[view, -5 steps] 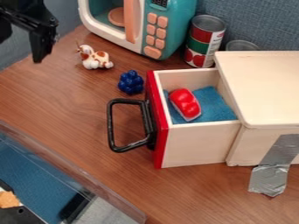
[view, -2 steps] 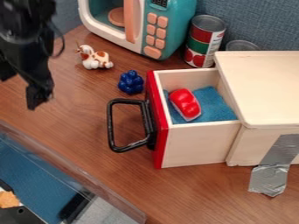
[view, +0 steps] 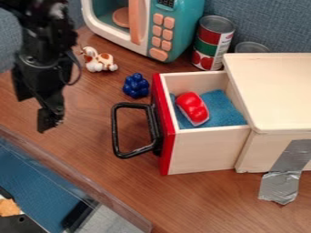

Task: Close the drawer

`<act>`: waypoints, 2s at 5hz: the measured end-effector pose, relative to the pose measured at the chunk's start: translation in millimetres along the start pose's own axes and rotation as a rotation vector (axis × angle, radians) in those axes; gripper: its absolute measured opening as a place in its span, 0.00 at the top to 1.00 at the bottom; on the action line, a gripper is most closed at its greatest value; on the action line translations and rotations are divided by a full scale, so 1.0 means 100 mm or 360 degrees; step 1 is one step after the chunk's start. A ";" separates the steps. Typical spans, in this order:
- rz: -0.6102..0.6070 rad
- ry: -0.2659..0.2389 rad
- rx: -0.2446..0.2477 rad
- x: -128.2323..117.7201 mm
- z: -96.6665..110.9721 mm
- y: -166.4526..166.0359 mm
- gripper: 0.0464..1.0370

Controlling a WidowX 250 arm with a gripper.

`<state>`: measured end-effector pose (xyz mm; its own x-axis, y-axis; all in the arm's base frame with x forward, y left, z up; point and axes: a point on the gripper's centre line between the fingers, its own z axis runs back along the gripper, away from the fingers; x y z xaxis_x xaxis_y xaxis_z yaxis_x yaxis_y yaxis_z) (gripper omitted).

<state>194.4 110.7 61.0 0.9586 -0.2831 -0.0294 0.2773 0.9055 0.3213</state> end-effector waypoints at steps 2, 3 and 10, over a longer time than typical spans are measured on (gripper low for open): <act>-0.0268 -0.0057 -0.0224 0.14 0.01 -0.24 0.04; -0.0378 -0.0082 -0.0295 0.14 -0.09 -0.27 0.04; -0.0607 -0.0568 -0.0477 1.02 -0.27 -0.80 0.04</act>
<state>271.9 17.6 7.0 0.7213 -0.6474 0.2462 0.6534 0.7539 0.0685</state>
